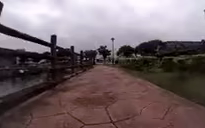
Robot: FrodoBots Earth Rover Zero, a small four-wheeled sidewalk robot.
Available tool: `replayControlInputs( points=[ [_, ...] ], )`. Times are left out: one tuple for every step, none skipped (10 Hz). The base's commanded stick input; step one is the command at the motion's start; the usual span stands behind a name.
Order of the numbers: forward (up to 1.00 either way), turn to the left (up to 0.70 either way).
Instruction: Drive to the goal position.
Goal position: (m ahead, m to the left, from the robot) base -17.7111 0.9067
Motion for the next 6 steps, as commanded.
replayControlInputs(
  points=[
    [0.0, -1.0],
    [0.0, -1.0],
    [0.0, -1.0],
    [0.0, -1.0],
    [0.0, -1.0],
    [0.0, -1.0]
  ],
)
